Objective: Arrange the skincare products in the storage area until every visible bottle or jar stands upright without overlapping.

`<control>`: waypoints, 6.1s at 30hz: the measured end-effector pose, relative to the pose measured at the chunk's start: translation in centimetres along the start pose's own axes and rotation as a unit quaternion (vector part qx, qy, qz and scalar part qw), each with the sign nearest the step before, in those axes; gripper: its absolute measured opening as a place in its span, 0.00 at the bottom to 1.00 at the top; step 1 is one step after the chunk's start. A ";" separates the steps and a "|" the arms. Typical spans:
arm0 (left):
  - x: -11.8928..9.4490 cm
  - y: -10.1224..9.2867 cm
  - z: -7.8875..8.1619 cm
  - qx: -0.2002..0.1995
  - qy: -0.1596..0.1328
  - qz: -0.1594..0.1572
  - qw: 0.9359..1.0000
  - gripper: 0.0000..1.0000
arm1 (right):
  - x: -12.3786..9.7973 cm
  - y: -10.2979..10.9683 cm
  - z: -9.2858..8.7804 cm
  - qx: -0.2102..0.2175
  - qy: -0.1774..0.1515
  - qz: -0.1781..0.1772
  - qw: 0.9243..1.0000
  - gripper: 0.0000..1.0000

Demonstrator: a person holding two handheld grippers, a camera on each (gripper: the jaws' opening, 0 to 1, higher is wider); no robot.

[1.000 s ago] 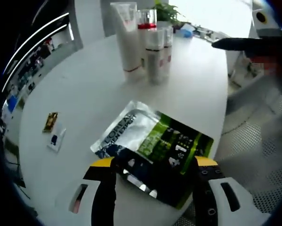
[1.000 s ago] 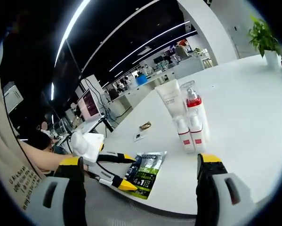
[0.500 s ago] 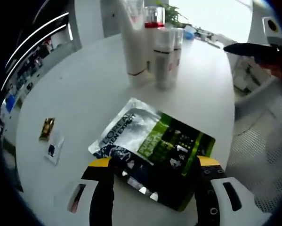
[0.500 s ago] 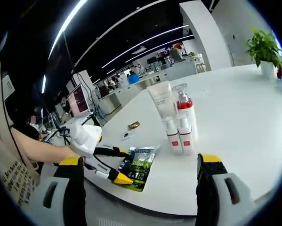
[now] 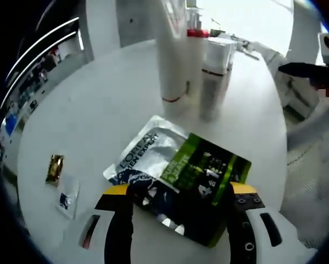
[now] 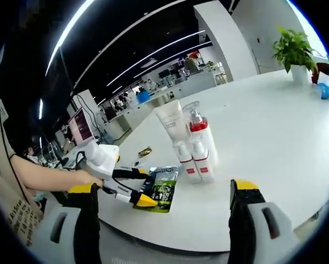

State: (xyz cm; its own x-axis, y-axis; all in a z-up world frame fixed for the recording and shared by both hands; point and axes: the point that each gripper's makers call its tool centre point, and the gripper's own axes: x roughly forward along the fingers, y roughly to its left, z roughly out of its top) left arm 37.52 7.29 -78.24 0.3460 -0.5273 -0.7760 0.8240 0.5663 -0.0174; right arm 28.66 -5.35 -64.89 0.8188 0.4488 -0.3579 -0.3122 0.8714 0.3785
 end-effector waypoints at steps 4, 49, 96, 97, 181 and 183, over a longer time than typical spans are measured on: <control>0.5 0.5 0.6 0.002 -0.002 -0.002 1.000 0.67 | 0.0 -0.7 0.1 -0.003 0.002 -0.005 1.000 1.00; 1.4 1.3 1.7 0.005 0.000 -0.004 1.000 0.65 | 0.3 -1.2 -0.5 -0.025 0.020 -0.012 0.999 1.00; -11.0 -0.2 -4.0 -0.238 -0.094 0.025 0.966 0.97 | 0.4 0.3 -1.2 -0.060 0.036 0.021 0.997 1.00; -11.4 -0.3 -4.2 -0.242 -0.098 0.026 0.965 0.97 | 0.4 0.4 -1.2 -0.060 0.037 0.023 0.997 1.00; -9.9 5.3 -3.9 -0.326 -0.061 0.166 0.929 0.97 | 0.6 0.4 -1.9 -0.077 0.056 0.021 0.995 1.00; -9.4 5.7 -3.8 -0.327 -0.054 0.170 0.928 0.96 | 0.6 0.3 -1.9 -0.075 0.057 0.020 0.995 1.00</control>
State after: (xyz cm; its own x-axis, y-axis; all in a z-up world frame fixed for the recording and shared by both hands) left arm 37.27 17.89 -73.43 0.6079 -0.2884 -0.7398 0.2231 0.9562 -0.1894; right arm 28.17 -4.47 -66.60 0.7476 0.4952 -0.4427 -0.4177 0.8687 0.2663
